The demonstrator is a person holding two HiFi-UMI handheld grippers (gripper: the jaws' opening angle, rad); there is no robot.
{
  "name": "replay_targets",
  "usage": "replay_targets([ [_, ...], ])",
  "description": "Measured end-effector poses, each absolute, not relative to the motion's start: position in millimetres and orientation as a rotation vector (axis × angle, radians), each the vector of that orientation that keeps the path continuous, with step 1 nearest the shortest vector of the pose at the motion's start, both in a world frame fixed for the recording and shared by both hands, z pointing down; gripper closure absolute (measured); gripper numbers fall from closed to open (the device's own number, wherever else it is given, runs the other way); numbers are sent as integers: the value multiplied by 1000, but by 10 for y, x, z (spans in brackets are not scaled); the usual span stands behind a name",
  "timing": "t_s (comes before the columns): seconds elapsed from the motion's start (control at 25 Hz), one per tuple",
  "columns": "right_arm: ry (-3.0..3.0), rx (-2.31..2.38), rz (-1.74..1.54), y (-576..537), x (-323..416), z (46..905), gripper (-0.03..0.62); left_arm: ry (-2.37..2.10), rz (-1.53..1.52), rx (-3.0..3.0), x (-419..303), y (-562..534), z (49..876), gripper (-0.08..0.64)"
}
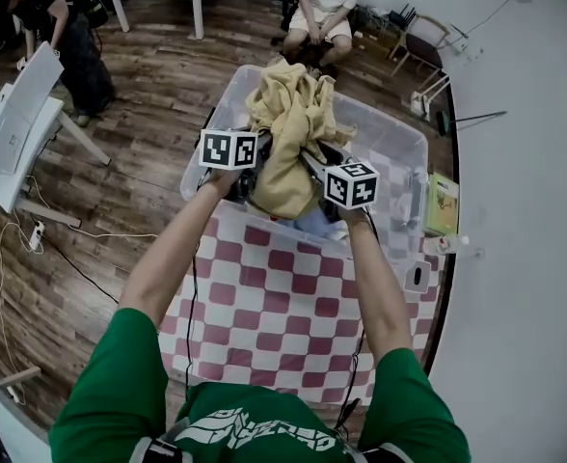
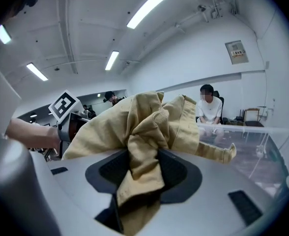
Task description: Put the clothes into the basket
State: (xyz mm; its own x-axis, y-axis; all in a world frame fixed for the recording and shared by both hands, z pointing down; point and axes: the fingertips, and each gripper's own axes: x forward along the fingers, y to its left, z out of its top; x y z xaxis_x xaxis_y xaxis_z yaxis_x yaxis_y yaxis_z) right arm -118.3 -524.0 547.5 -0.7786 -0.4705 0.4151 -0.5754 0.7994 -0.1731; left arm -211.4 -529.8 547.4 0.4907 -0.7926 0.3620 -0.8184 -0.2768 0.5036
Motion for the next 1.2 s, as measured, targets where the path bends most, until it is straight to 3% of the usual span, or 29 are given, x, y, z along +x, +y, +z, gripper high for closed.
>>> replay_targets([
  [0.32,-2511,732,662,-5419,-1089,6099,411,-1176,243,1955,-2003,-5520,6085,423],
  [0.76,-2264,563,749,-5297,-947,6974,416,-1074,538,1719,-1853,-5368,7109,423],
  [1.2,-2156,523,797,-5243,-926,7463,416,-1075,749,1623,-1882,-5269,7601,423],
])
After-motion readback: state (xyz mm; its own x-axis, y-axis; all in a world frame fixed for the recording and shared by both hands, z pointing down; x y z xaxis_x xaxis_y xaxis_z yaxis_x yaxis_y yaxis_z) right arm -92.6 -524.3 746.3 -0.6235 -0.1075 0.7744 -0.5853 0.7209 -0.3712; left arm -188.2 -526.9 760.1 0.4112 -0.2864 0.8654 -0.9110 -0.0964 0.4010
